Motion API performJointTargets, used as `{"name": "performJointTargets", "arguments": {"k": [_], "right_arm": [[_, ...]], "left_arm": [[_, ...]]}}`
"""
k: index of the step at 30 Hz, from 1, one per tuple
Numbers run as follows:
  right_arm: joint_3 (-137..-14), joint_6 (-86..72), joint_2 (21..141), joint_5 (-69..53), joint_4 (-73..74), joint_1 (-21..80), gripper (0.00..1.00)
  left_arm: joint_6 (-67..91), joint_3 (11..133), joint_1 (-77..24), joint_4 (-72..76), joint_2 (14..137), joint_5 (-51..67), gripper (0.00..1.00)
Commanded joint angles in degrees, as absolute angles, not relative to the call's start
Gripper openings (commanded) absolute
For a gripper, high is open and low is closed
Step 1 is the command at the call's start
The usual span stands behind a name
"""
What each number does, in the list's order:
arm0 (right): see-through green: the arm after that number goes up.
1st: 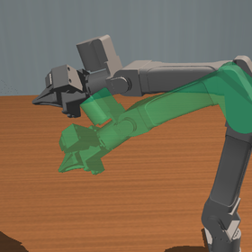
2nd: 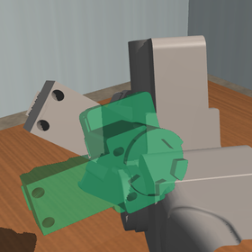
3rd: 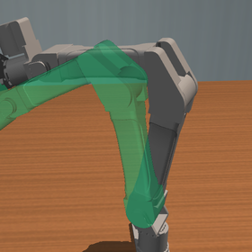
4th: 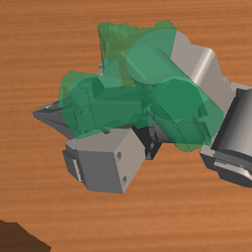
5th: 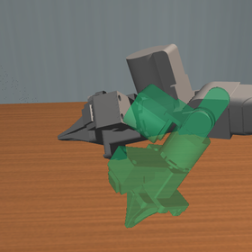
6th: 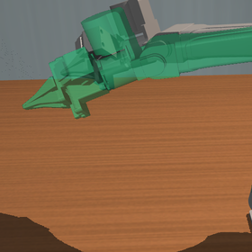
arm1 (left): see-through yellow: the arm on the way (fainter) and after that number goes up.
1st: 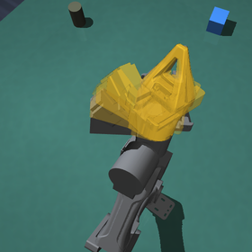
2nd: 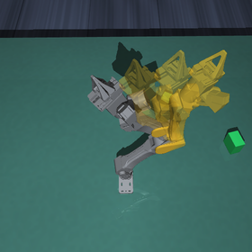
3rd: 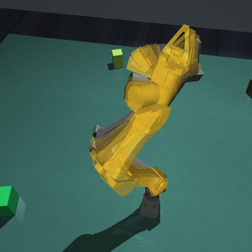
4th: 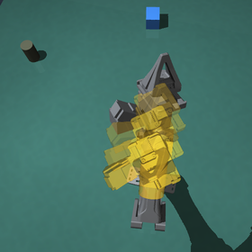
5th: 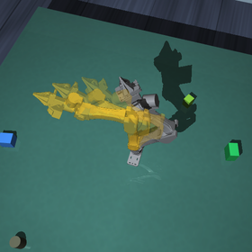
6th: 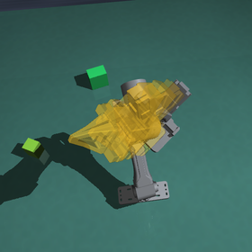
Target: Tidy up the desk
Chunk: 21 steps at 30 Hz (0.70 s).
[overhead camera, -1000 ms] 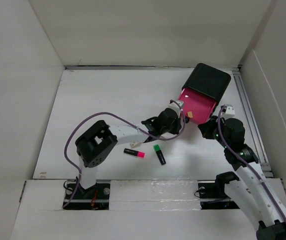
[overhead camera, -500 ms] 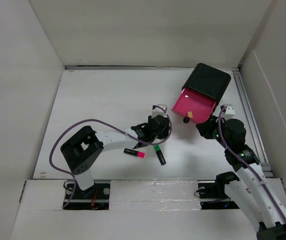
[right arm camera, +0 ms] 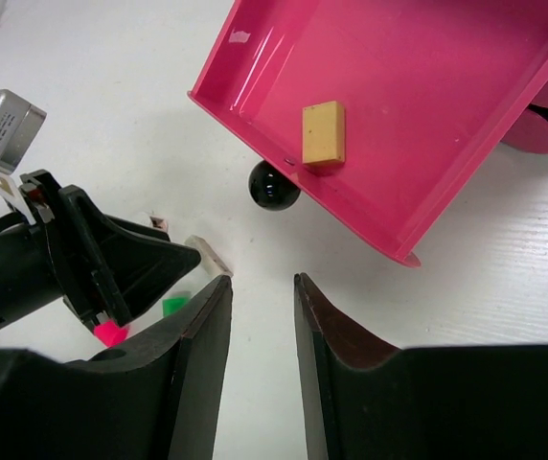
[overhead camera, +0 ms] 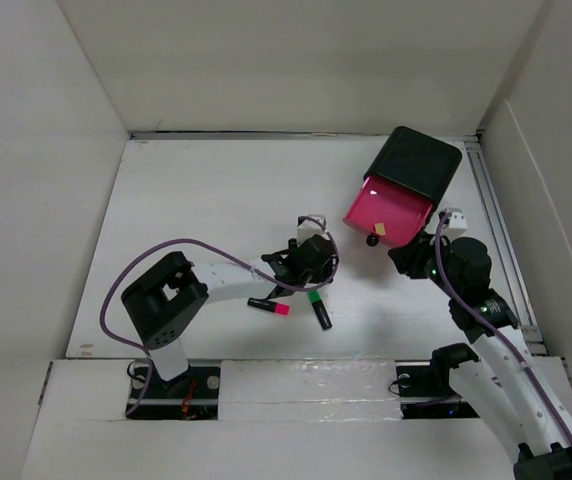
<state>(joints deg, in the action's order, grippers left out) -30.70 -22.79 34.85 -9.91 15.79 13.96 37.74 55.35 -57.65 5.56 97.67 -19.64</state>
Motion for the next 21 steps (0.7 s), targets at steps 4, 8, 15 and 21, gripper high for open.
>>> {"name": "performJointTargets", "arguments": {"k": [4, 8, 15, 21], "right_arm": [[-31.99, -22.32, 34.37, -11.77, 12.04, 14.33, 0.38], [-31.55, -22.41, 34.28, -13.36, 11.43, 14.33, 0.38], [-30.94, -22.24, 34.72, -14.06, 10.81, 14.33, 0.39], [-30.24, -22.50, 36.29, -16.60, 8.71, 14.33, 0.39]], "left_arm": [[40.17, 55.63, -57.66, 5.10, 97.64, -18.81, 0.53], [40.08, 57.13, -57.66, 5.45, 98.87, -18.37, 0.53], [40.17, 58.88, -58.18, 5.01, 102.04, -18.98, 0.52], [39.82, 61.86, -58.18, 5.19, 105.63, -20.30, 0.48]]}}
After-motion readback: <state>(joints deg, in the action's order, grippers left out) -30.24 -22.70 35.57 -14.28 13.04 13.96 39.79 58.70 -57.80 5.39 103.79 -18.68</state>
